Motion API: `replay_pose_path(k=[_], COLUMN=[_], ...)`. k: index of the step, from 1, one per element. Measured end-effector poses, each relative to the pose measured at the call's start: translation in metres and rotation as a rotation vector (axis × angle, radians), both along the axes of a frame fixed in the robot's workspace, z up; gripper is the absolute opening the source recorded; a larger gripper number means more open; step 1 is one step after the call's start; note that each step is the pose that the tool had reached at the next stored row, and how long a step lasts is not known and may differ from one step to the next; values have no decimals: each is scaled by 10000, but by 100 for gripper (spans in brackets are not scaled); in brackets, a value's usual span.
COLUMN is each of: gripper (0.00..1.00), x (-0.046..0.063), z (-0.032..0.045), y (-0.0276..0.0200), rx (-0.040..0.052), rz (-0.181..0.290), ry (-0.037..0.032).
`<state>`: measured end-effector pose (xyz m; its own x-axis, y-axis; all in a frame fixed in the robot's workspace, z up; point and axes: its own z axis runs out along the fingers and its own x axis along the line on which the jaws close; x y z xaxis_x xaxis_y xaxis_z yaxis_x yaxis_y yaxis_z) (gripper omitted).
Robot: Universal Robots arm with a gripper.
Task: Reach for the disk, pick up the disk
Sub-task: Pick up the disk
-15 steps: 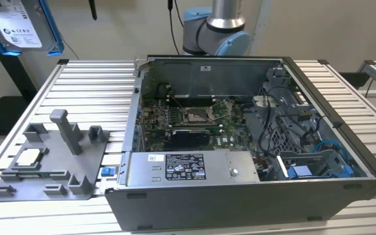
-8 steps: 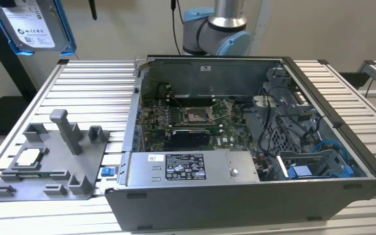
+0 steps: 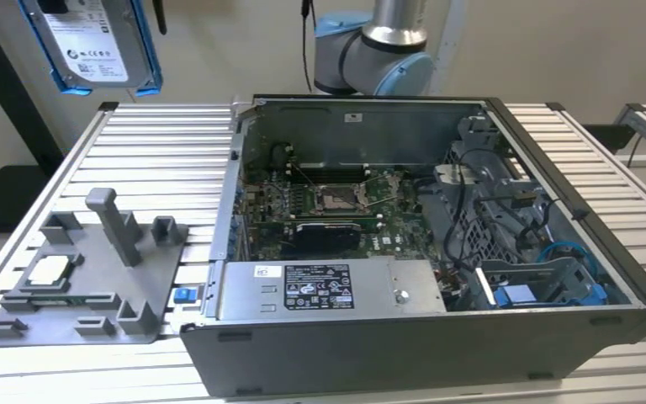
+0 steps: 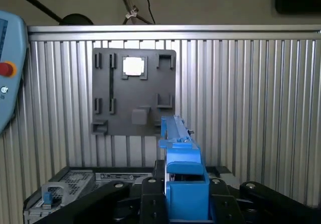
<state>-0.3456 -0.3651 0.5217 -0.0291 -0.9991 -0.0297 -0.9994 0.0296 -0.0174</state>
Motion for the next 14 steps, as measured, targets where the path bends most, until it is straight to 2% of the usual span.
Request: replay_pose_path(k=[14], gripper=[0], x=[590], z=[0], y=[0], rx=[0], rz=[-1], ry=[0])
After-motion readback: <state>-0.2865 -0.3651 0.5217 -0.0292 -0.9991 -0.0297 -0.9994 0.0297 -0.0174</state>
